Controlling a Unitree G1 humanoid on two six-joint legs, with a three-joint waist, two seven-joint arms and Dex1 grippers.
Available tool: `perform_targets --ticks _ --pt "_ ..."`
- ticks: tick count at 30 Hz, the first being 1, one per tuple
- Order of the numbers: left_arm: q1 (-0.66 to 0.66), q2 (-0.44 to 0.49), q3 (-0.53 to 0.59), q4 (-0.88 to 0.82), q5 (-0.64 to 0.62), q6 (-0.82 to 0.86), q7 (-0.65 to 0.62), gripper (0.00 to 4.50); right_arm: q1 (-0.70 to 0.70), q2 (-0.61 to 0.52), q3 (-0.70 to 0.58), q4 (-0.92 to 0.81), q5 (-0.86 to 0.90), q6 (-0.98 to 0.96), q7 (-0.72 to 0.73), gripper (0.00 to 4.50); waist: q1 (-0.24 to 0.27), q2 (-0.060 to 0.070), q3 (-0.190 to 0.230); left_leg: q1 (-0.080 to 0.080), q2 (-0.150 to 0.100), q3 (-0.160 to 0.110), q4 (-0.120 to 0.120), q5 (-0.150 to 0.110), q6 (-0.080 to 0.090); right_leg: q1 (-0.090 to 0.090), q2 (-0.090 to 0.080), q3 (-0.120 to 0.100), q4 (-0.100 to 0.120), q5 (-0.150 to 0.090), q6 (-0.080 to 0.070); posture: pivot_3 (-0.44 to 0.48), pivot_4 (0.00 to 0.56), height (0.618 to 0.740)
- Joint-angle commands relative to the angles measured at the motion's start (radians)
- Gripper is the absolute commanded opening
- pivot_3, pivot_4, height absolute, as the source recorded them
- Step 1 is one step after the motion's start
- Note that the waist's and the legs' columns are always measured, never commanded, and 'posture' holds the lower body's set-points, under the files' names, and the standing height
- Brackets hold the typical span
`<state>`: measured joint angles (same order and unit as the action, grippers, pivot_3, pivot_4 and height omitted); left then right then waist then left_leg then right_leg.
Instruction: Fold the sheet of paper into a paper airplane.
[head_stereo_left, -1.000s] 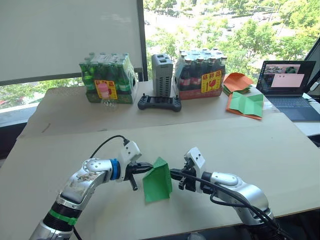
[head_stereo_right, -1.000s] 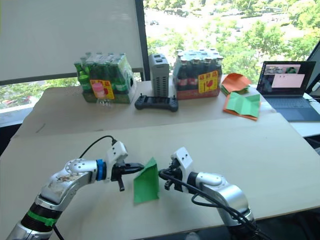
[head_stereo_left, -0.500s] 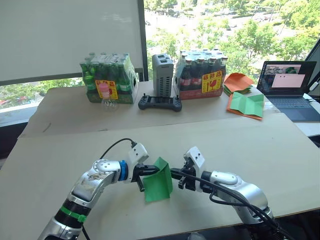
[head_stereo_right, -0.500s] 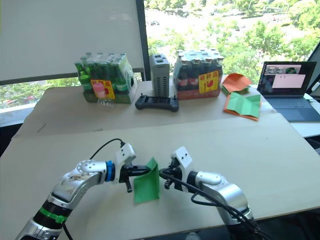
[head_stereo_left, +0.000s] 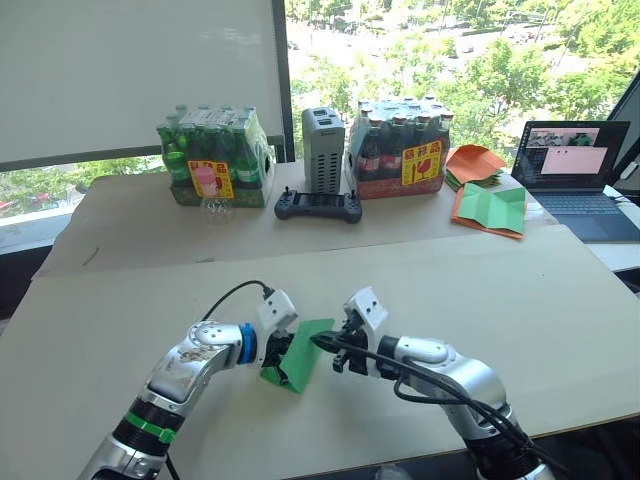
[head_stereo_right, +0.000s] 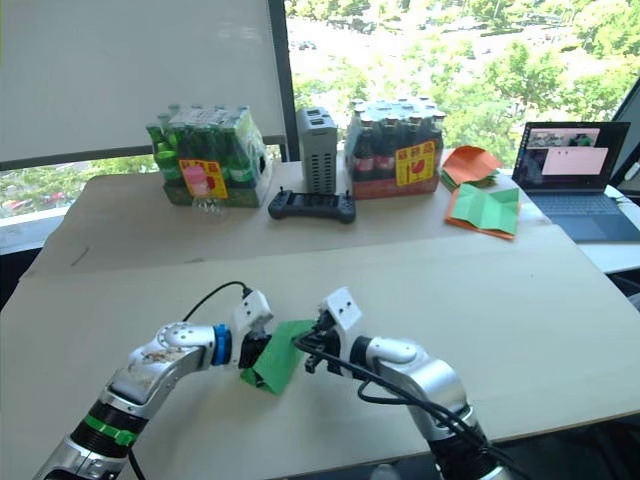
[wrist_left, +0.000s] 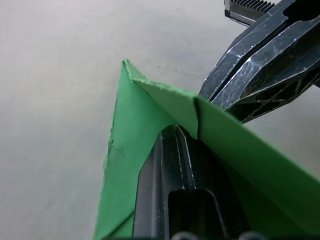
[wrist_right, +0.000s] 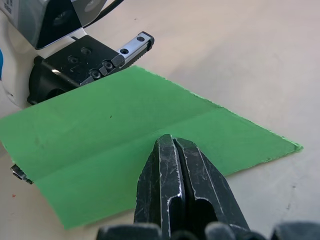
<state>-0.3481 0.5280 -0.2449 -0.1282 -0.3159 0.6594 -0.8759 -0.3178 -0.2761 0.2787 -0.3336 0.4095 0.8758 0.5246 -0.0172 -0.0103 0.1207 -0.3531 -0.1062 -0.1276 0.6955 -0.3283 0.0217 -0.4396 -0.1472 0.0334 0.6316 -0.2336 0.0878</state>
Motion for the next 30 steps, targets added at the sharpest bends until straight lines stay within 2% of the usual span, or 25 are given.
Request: perform_targets --ticks 1,16,22,30 --pt "0.005 0.014 0.029 -0.014 -0.006 -0.003 -0.001 0.02 -0.033 0.018 0.006 0.001 -0.009 -0.034 0.002 0.00 0.001 0.000 0.000 0.000 0.000 0.000 0.000 0.000 0.000 0.000 0.000 0.000 0.000 0.000 0.000 0.000 0.150 0.735" --pt "0.098 0.126 0.196 -0.135 -0.061 0.057 0.023 0.02 -0.045 0.008 0.027 0.038 -0.041 -0.055 0.026 0.00 -0.001 0.000 0.000 0.000 0.000 0.000 0.000 0.000 0.000 0.000 0.000 0.000 0.000 0.000 0.000 0.000 0.150 0.735" --pt "0.089 0.138 0.223 -0.190 -0.096 0.094 0.028 0.02 -0.071 0.027 0.040 0.096 -0.072 -0.063 0.016 0.00 -0.001 0.000 0.000 0.000 0.000 0.000 0.000 0.000 0.000 0.000 0.000 0.000 0.000 0.000 0.000 0.000 0.150 0.735" --pt "0.087 0.146 0.205 -0.163 -0.089 0.076 0.023 0.02 -0.086 0.062 0.043 0.149 -0.102 -0.068 0.003 0.00 -0.004 0.000 0.000 0.000 0.000 0.000 0.000 0.000 0.000 -0.001 0.000 0.000 0.000 0.000 0.000 0.000 0.150 0.735"
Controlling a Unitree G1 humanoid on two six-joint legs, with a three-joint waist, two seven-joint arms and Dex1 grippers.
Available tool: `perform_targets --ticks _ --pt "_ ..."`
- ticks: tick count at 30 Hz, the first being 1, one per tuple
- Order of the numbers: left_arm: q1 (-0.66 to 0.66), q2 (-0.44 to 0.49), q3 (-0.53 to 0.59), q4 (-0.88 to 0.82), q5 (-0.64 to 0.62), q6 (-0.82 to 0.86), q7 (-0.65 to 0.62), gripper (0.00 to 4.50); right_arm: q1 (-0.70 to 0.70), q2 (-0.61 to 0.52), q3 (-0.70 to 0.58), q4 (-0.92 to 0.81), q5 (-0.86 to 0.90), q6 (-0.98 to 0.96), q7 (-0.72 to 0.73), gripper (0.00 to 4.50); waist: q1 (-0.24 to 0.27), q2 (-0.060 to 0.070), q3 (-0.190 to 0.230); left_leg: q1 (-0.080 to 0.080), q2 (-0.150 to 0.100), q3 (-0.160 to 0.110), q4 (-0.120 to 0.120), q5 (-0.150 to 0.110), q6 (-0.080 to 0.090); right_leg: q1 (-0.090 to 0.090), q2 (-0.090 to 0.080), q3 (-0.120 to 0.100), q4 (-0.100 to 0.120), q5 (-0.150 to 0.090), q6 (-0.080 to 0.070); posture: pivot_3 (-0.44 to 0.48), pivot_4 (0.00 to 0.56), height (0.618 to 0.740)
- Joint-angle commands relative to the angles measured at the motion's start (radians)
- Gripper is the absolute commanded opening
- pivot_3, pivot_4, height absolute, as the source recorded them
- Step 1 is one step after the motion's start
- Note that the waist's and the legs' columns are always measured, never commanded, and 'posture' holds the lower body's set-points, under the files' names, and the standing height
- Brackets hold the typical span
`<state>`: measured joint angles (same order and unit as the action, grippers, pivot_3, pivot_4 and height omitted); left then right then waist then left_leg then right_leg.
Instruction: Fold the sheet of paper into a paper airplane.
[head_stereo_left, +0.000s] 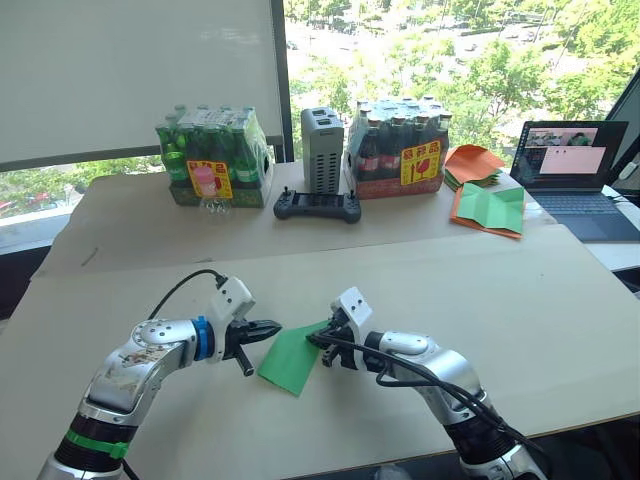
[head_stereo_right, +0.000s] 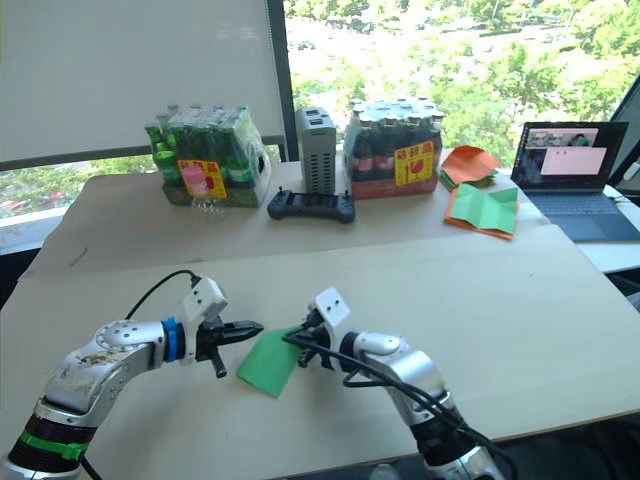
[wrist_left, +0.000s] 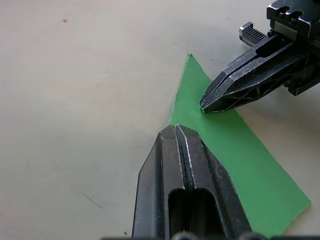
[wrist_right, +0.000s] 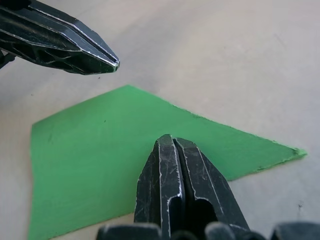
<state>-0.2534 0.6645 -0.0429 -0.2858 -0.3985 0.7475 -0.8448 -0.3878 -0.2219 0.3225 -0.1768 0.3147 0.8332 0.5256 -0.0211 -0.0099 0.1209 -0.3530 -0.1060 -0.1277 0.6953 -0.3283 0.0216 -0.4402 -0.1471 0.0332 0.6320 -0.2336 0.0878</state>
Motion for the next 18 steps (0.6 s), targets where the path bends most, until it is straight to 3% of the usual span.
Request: perform_targets --ticks 1,13,18 --pt "-0.010 0.009 -0.001 -0.002 -0.004 -0.016 -0.010 0.02 -0.016 0.009 -0.001 -0.006 -0.008 -0.025 0.002 0.00 0.000 0.000 0.000 0.000 0.000 0.000 0.000 0.000 0.000 0.000 0.000 0.000 0.000 0.000 0.000 0.000 0.150 0.735" --pt "-0.082 -0.069 -0.188 0.281 0.133 -0.220 -0.086 0.02 0.002 0.002 -0.004 -0.044 -0.018 -0.017 0.000 0.00 0.001 0.000 0.000 0.000 0.000 0.000 0.000 0.000 0.000 0.001 0.000 0.000 0.000 0.000 0.000 0.000 0.150 0.735" --pt "-0.057 -0.064 -0.210 0.291 0.157 -0.255 -0.102 0.02 0.003 -0.040 -0.048 -0.075 -0.008 -0.070 0.026 0.00 0.003 0.000 0.000 0.001 0.000 0.000 0.001 0.000 0.000 0.001 0.000 0.000 0.000 0.000 0.000 0.000 0.150 0.735"
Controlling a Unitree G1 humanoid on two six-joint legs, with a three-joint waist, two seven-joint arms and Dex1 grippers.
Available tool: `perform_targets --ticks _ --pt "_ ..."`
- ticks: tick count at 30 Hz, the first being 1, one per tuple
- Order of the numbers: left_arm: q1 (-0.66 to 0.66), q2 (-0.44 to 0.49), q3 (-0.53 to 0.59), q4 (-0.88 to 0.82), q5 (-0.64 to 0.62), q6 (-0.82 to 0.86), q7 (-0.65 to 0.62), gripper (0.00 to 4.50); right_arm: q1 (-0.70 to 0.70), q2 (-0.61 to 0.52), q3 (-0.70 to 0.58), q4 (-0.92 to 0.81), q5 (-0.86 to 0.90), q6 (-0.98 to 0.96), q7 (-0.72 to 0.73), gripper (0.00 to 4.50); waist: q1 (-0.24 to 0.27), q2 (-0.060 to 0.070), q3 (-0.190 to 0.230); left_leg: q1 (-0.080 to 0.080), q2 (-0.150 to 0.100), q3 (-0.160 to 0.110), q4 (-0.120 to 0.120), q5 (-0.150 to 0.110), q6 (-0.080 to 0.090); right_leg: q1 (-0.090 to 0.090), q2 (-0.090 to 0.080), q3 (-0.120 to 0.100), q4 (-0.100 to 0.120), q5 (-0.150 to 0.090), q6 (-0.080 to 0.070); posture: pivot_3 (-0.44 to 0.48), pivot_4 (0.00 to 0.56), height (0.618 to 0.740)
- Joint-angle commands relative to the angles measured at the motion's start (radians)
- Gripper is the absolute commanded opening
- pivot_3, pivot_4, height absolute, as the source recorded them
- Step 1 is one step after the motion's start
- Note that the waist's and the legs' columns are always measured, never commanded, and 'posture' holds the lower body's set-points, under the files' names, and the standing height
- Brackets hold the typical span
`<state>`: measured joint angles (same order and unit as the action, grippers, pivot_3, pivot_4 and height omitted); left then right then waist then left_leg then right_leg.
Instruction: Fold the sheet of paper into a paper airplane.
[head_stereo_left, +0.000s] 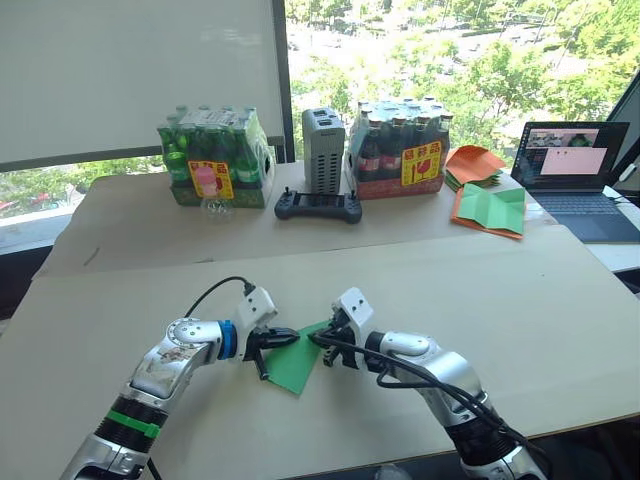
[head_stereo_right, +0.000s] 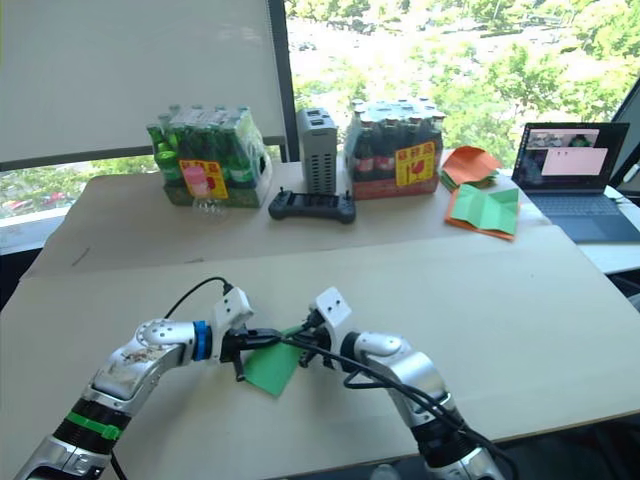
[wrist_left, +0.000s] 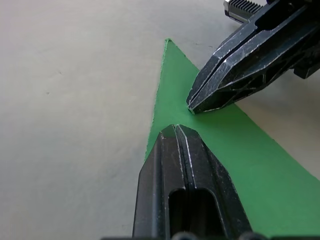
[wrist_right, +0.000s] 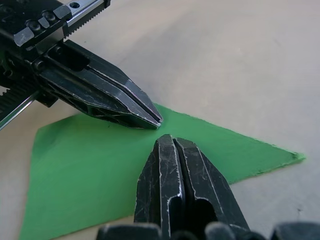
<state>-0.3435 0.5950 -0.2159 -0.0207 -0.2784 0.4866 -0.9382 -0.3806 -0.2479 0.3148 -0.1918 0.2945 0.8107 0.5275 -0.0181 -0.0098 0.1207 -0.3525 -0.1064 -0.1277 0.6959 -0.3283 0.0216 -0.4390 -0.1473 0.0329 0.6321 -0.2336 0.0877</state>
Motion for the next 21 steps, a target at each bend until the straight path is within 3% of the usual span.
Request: perform_targets --ticks 1,21 --pt "0.036 0.005 -0.039 0.022 0.038 0.007 -0.008 0.02 -0.004 -0.024 -0.044 -0.062 0.013 -0.052 0.031 0.00 0.000 0.000 0.000 0.000 0.000 0.000 0.000 0.000 0.000 0.000 0.000 0.000 0.000 0.000 0.000 0.000 0.150 0.735" --pt "0.063 0.010 -0.031 -0.022 0.041 0.024 0.013 0.02 -0.044 -0.067 -0.074 0.132 -0.051 -0.071 0.024 0.00 0.002 0.000 -0.004 0.001 0.000 0.000 0.000 0.000 0.000 0.001 0.000 0.000 0.000 0.000 0.000 0.000 0.150 0.735"
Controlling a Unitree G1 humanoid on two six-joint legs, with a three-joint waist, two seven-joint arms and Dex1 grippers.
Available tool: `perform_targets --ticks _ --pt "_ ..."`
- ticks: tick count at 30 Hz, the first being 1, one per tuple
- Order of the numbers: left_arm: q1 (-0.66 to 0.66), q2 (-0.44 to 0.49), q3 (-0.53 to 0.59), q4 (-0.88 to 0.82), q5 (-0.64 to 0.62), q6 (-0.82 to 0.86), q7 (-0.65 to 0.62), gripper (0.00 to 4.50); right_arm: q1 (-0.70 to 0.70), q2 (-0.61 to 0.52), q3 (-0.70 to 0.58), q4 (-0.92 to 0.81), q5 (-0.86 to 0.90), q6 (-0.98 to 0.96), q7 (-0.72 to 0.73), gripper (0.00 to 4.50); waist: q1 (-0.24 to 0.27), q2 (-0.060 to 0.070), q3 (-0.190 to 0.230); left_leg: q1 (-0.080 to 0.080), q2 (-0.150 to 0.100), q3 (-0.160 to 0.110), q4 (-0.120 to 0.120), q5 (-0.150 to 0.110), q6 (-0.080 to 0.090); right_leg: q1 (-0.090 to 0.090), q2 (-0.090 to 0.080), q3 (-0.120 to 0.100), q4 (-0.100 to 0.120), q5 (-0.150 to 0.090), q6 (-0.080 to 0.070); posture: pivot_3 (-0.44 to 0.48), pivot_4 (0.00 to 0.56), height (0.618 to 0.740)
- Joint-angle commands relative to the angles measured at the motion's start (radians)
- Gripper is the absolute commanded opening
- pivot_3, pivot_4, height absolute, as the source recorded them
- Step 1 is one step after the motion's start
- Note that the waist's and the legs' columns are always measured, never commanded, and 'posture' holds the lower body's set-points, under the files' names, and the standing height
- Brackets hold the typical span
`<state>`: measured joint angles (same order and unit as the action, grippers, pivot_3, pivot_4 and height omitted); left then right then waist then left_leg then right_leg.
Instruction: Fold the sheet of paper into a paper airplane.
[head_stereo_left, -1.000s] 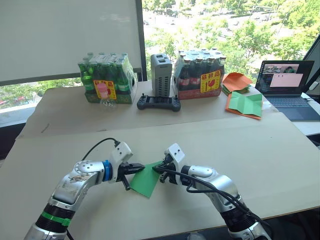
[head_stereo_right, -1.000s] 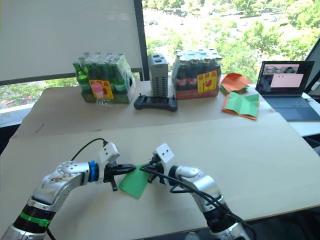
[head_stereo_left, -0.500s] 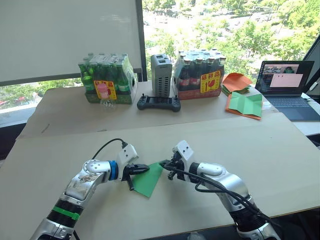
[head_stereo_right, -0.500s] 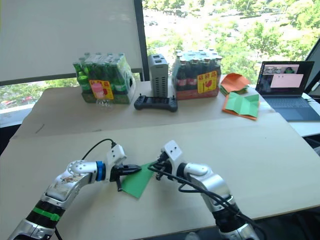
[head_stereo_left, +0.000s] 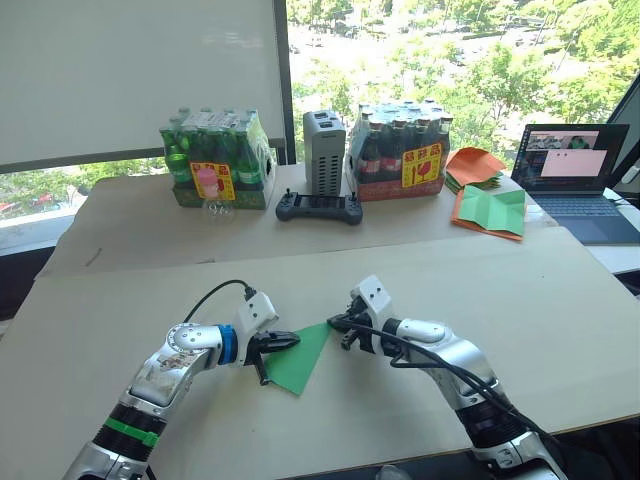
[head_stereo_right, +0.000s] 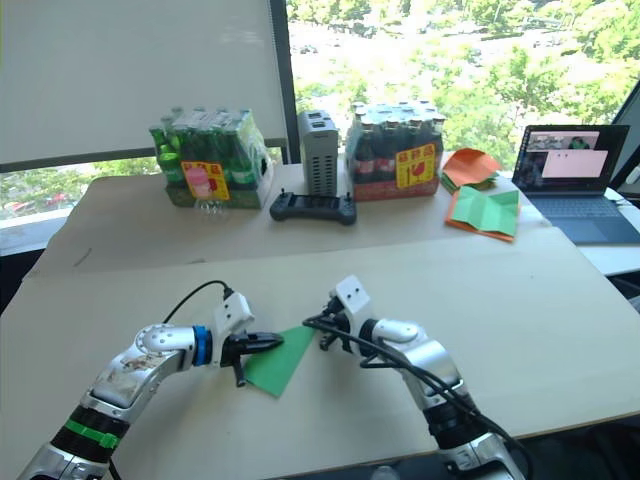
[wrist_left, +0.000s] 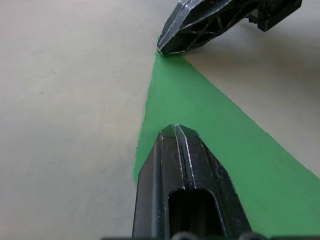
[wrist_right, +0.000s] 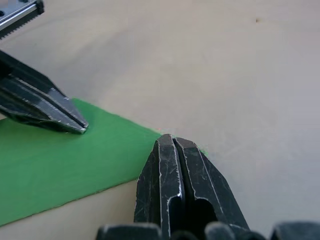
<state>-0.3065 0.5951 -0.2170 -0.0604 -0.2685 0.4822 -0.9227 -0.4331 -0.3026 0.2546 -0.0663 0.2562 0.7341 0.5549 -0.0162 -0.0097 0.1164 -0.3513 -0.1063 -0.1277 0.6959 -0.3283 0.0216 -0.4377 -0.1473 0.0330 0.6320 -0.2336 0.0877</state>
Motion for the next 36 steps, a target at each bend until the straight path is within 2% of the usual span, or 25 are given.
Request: perform_targets --ticks 1,8,22,36 --pt "0.025 0.009 -0.029 0.018 0.030 0.028 -0.002 0.02 0.011 -0.014 -0.012 0.001 -0.011 0.004 0.001 0.00 0.000 0.000 0.000 0.000 0.000 0.000 0.000 0.000 0.000 0.000 0.000 0.000 0.000 0.000 0.000 0.000 0.150 0.735" --pt "0.027 0.017 -0.023 0.022 0.033 0.025 -0.005 0.02 0.060 -0.004 0.043 -0.114 0.009 0.028 0.033 0.00 -0.001 0.000 0.000 0.000 0.000 0.000 0.000 0.000 0.000 0.000 0.000 0.000 0.000 0.000 0.000 0.000 0.150 0.735" --pt "0.028 0.021 -0.020 0.018 0.031 0.031 -0.004 0.02 0.083 0.009 0.070 -0.151 -0.006 0.041 0.020 0.00 -0.002 0.000 0.000 0.000 0.000 0.000 0.000 0.000 0.000 0.000 0.000 0.000 0.000 0.000 0.000 0.000 0.150 0.735" --pt "0.037 0.024 -0.018 0.013 0.031 0.034 -0.003 0.02 0.177 0.002 0.149 -0.189 -0.004 0.068 0.052 0.00 0.000 0.000 -0.003 0.005 0.000 0.000 -0.002 0.000 0.000 0.003 0.000 0.000 0.000 0.000 0.000 0.000 0.150 0.735"
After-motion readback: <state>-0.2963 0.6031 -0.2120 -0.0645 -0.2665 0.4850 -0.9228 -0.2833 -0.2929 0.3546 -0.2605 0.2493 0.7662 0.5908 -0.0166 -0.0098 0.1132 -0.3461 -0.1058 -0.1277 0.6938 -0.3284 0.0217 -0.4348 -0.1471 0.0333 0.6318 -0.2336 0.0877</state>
